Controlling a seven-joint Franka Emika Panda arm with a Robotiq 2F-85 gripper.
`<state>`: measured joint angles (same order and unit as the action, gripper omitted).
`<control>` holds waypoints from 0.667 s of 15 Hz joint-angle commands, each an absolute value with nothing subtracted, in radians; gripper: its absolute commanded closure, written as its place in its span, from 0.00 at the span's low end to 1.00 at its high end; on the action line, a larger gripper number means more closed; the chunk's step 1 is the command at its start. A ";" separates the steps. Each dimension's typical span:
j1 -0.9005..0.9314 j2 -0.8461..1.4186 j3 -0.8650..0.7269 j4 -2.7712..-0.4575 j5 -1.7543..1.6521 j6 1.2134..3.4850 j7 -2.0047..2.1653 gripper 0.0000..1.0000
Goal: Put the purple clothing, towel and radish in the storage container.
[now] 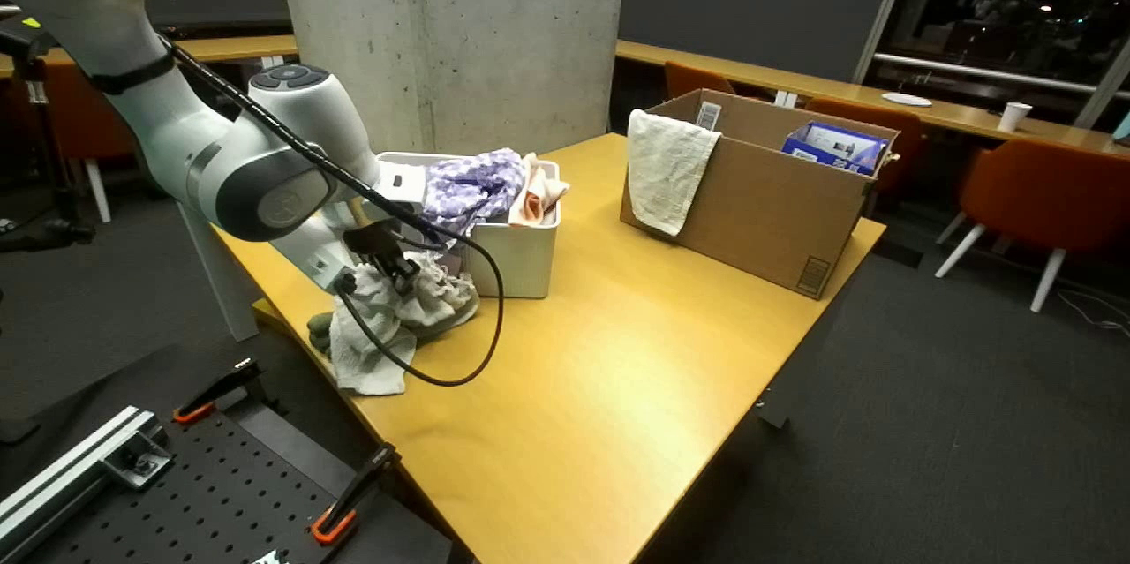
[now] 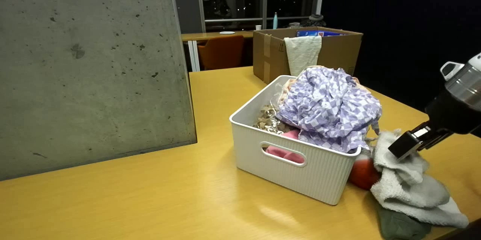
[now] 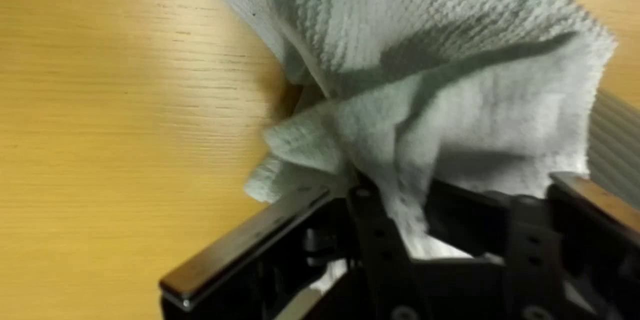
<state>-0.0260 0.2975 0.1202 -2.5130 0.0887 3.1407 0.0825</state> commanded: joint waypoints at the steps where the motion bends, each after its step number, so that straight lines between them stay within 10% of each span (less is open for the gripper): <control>1: 0.029 0.322 0.090 -2.494 0.089 3.134 0.100 0.53; 8: 0.066 0.390 0.080 -2.453 0.085 3.126 0.101 0.02; 10: 0.070 0.416 0.071 -2.433 0.084 3.120 0.101 0.00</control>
